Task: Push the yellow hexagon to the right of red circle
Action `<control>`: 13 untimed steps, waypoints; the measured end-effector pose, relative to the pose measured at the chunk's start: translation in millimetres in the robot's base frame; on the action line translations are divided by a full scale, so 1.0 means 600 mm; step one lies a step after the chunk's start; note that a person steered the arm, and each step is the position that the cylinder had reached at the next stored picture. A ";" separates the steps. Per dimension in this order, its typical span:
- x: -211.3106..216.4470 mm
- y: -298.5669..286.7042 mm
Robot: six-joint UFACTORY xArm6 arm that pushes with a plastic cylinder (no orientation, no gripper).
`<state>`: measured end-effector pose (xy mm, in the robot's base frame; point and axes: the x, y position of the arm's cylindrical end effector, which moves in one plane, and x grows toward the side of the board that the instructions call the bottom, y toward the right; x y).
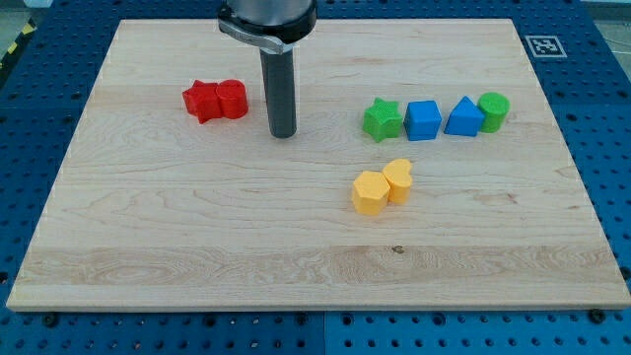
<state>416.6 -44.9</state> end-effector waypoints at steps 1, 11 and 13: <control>0.032 0.000; 0.231 0.245; 0.192 0.170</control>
<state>531.7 57.4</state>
